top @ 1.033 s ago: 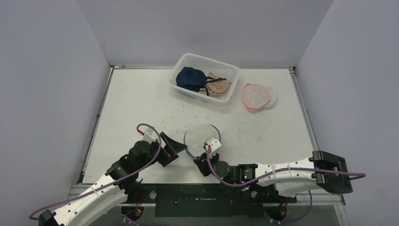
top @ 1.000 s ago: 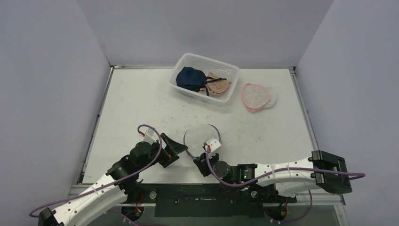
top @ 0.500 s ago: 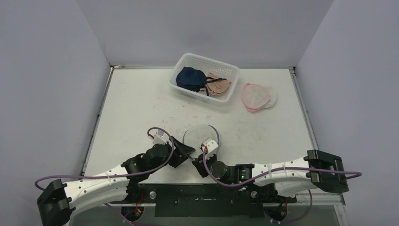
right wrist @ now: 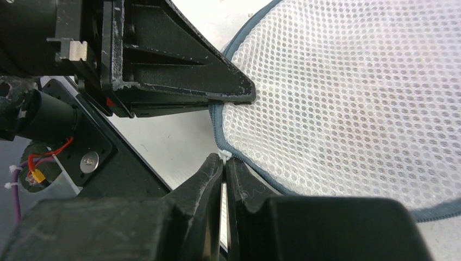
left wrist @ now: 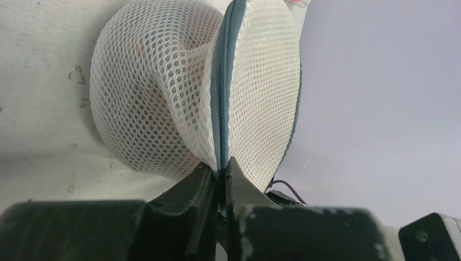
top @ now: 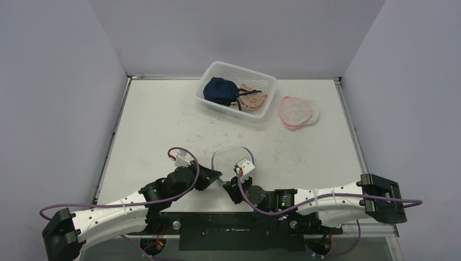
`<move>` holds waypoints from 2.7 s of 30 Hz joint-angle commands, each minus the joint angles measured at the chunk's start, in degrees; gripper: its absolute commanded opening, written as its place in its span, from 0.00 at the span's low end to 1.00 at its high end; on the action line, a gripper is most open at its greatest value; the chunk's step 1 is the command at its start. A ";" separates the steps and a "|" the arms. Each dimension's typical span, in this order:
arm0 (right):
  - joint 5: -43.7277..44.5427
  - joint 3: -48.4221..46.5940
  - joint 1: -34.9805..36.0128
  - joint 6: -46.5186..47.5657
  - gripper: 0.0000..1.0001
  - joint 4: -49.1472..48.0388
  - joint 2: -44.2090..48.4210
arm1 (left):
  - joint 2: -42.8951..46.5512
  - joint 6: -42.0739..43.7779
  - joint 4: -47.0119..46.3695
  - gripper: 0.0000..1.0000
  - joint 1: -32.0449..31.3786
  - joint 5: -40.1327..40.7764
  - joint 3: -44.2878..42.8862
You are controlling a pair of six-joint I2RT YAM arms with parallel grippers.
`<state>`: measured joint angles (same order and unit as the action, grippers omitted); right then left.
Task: Unzip the laundry bag and remove the bra
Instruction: Unzip the laundry bag at the center of the board.
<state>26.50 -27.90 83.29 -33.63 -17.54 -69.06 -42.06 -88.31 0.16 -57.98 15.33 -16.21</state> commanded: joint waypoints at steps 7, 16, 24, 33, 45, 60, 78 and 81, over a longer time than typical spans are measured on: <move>6.34 2.84 0.26 -2.83 0.05 10.47 10.66 | 0.37 2.00 -1.55 0.00 0.59 1.37 -0.85; 10.13 4.84 0.24 -4.14 0.05 16.94 17.64 | -4.41 7.75 -6.27 0.00 3.51 -5.65 -2.78; 10.22 4.74 3.28 -2.77 0.05 17.07 19.84 | -17.43 21.77 -11.26 0.00 14.63 -26.91 -11.95; 8.58 4.33 4.21 -4.86 0.05 9.31 13.33 | -29.84 28.36 -10.77 0.25 17.81 -35.75 -22.08; 6.86 1.00 3.50 -4.74 0.05 5.17 7.47 | -4.16 26.86 9.56 0.96 16.99 -21.95 -10.91; 0.58 -5.09 1.91 0.03 0.05 -0.17 -3.32 | 2.61 11.78 6.42 0.99 1.49 -6.78 -5.04; 1.64 -3.48 1.73 -0.21 0.05 0.78 -1.29 | -0.97 6.82 -3.19 0.00 1.46 -2.92 -1.79; 3.53 -2.43 1.80 -0.34 0.05 3.19 1.14 | -0.61 8.42 -1.36 0.00 2.01 -3.01 -2.78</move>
<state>27.03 -30.92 85.17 -34.04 -15.05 -72.12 -43.86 -81.93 -0.51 -56.31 10.72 -17.02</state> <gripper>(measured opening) 0.062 0.036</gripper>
